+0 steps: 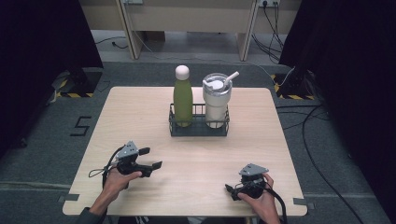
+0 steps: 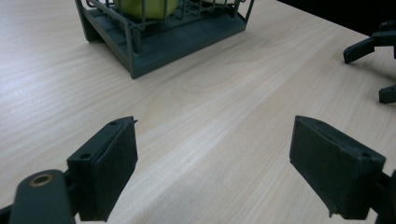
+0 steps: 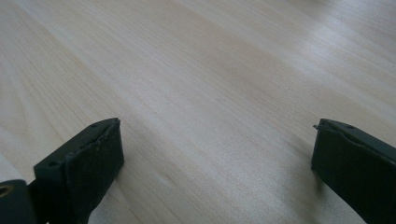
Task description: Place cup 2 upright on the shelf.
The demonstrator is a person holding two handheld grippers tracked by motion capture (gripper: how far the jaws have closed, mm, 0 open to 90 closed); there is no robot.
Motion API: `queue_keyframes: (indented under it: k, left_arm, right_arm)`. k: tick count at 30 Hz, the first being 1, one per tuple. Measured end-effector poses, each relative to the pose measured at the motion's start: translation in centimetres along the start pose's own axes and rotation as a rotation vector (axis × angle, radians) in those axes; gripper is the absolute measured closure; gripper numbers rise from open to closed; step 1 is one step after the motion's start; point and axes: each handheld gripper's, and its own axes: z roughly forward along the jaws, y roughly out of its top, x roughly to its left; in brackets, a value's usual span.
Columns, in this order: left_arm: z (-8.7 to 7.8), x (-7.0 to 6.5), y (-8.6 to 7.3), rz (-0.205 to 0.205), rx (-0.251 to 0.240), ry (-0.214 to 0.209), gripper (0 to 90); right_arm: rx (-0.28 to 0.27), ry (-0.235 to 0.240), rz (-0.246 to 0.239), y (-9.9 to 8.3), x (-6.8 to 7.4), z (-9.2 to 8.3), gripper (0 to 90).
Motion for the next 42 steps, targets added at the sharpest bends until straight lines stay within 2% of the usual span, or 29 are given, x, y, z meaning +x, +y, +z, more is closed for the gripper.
queue_keyframes:
  k: [5,15,23,26,28,31,33,40,42]
  left_arm:
    - [-0.3,-0.2,-0.6,-0.004,0.015,-0.004,15.0]
    - [-0.7,-0.6,-1.5,0.025,0.052,0.006,15.0]
    - [-1.3,-1.2,-1.9,0.082,0.064,0.008,15.0]
    - [-1.6,-1.5,-2.2,0.076,0.076,0.003,15.0]
    - [-1.9,-1.5,-2.3,0.098,0.085,0.013,15.0]
    - [-2.1,-1.7,-2.6,0.11,0.091,0.018,15.0]
    - [-2.2,-1.8,-2.8,0.103,0.094,0.015,15.0]
    - [-2.9,-1.8,-3.4,0.132,0.123,0.052,15.0]
    - [-3.1,-1.9,-3.5,0.129,0.126,0.052,15.0]
  right_arm:
    - [0.0,0.0,0.001,0.0,0.0,0.0,2.8]
    - [0.0,0.0,0.001,0.0,0.0,0.0,2.8]
    - [0.0,0.001,0.002,0.0,0.1,0.0,2.8]
    - [0.0,0.001,0.002,0.0,0.1,0.0,2.8]
    - [0.0,0.001,0.002,0.0,0.1,0.0,2.8]
    - [0.0,0.001,0.002,0.0,0.1,0.0,2.8]
    - [0.0,0.001,0.002,0.0,0.1,0.0,2.8]
    - [0.001,0.002,0.004,0.0,0.1,0.0,2.8]
    - [0.001,0.002,0.004,0.0,0.1,0.0,2.8]
